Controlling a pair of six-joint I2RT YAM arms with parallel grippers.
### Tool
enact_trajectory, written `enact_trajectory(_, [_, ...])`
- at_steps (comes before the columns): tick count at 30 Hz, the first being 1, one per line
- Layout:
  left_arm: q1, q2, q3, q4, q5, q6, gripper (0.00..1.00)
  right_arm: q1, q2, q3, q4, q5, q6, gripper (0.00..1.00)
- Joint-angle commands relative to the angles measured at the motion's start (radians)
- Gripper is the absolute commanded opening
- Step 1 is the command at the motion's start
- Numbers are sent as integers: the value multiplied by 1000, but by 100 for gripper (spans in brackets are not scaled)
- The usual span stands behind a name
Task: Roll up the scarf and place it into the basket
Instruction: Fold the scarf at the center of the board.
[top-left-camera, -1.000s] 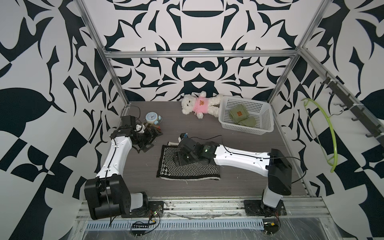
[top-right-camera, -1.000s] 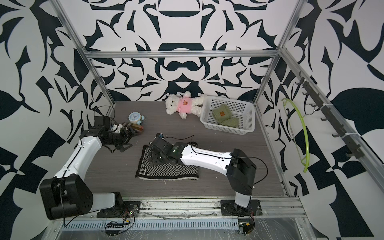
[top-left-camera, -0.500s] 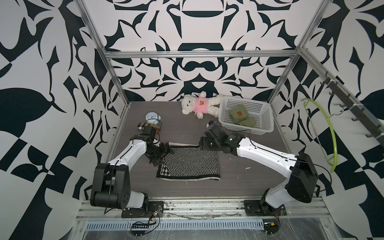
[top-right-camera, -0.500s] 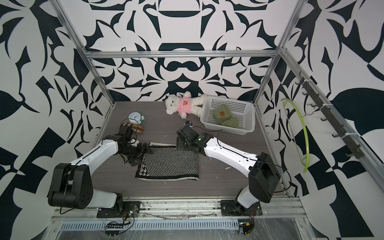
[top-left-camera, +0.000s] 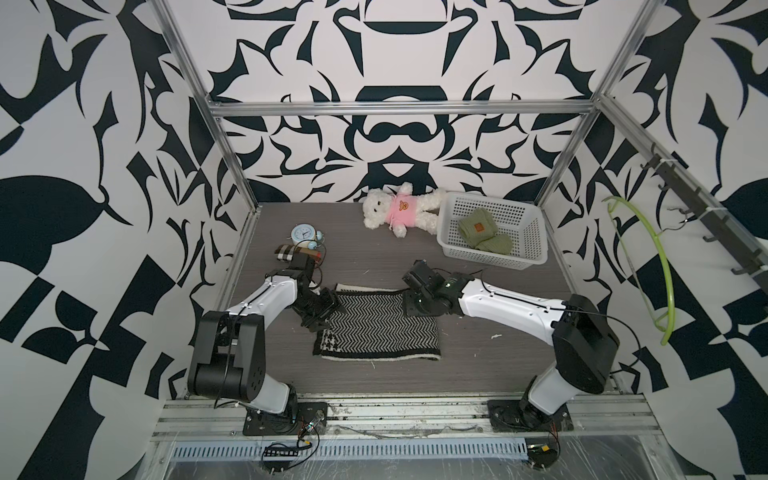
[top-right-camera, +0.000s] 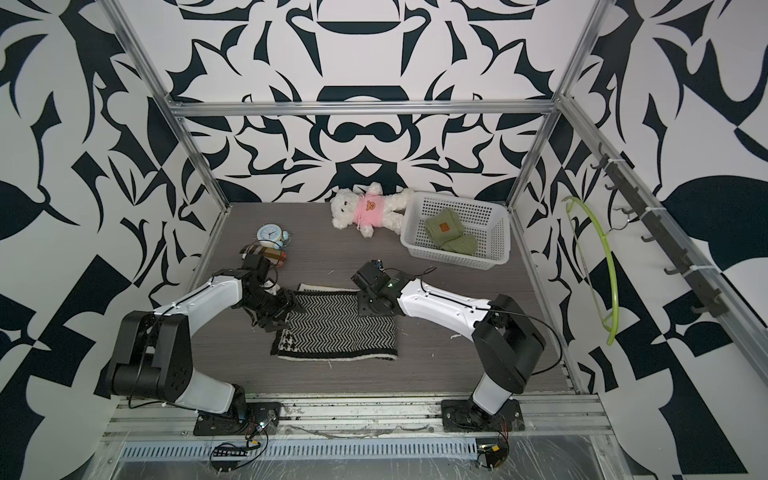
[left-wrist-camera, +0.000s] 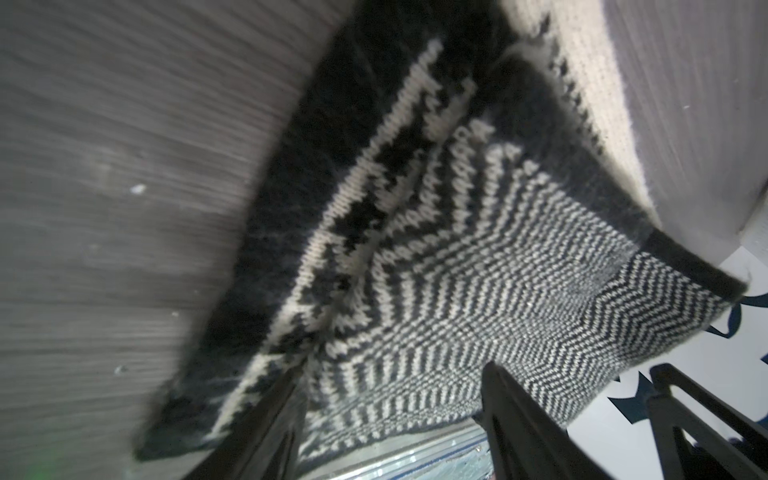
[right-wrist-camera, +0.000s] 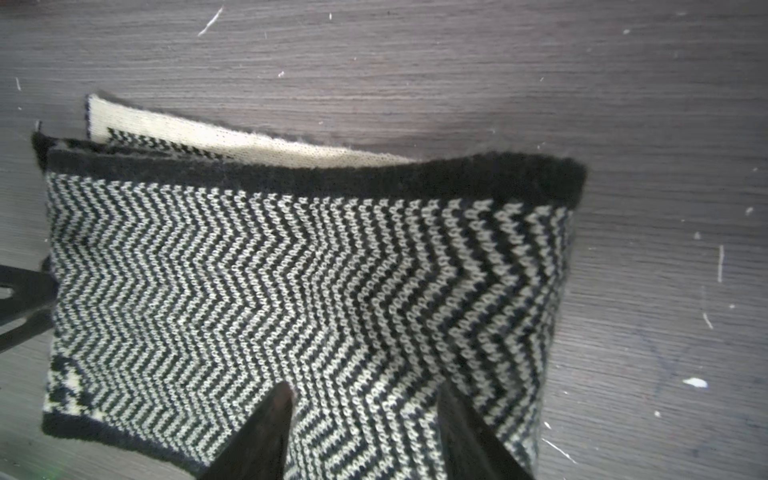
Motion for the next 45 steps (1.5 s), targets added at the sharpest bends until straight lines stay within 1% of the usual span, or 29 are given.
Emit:
enact_trajectory(1, [-1, 5, -27, 11, -43, 23, 72, 1, -25, -6, 13, 1, -3, 59])
enact_trajectory(7, [-10, 41, -38, 23, -57, 32, 67, 0, -18, -5, 17, -4, -1, 59])
enact_trajectory(9, [-16, 36, -40, 33, -47, 29, 57, 0, -19, -7, 17, 1, 0, 59])
enact_trajectory(15, [-32, 27, -33, 40, -30, 26, 2, -3, -23, -13, 20, 12, 8, 59])
enact_trajectory(16, [-33, 24, -30, 36, -22, 27, 0, -5, -25, -15, 19, 13, 9, 59])
enact_trajectory(20, [-47, -48, 21, -25, -20, 24, 0, -12, -42, -24, 21, 20, 7, 59])
enact_trajectory(24, [-69, -136, 130, -120, -46, 24, 0, -26, -54, -33, 22, 22, 2, 59])
enact_trajectory(27, [-70, -161, 200, -194, -56, 34, 0, -32, -58, -34, 20, 23, -4, 59])
enact_trajectory(28, [-70, -167, 217, -209, -79, 41, 0, -34, -60, -33, 20, 23, -9, 59])
enact_trajectory(30, [-60, -163, 215, -209, -144, 48, 0, -36, -57, -33, 21, 21, -14, 59])
enact_trajectory(33, [-26, -107, 213, -204, -100, 70, 0, -38, -47, -25, 21, 8, -27, 59])
enact_trajectory(36, [-26, -54, 203, -184, -89, 72, 0, -37, -37, -18, 17, -15, -36, 58])
enact_trajectory(37, [-26, -41, 199, -180, -87, 71, 1, -38, -37, -20, 19, -23, -41, 57])
enact_trajectory(38, [-25, -31, 200, -186, -90, 68, 4, -37, -36, -24, 18, -29, -45, 56])
enact_trajectory(39, [-21, -23, 207, -197, -95, 72, 16, -38, -34, -28, 7, -29, -44, 52])
enact_trajectory(40, [-15, -24, 217, -214, -106, 76, 28, -37, -33, -34, 4, -44, -51, 46])
enact_trajectory(41, [-6, -31, 226, -230, -121, 77, 37, -38, -30, -43, 0, -59, -53, 42])
enact_trajectory(42, [4, -47, 238, -246, -152, 77, 56, -37, -26, -56, -6, -70, -57, 33])
enact_trajectory(43, [13, -66, 252, -267, -204, 70, 71, -37, -26, -76, -7, -82, -50, 19])
enact_trajectory(44, [15, -82, 266, -284, -259, 56, 83, -38, -26, -94, -7, -88, -39, 10])
enact_trajectory(45, [14, -99, 282, -297, -297, 50, 89, -38, -32, -123, 5, -100, -27, 0])
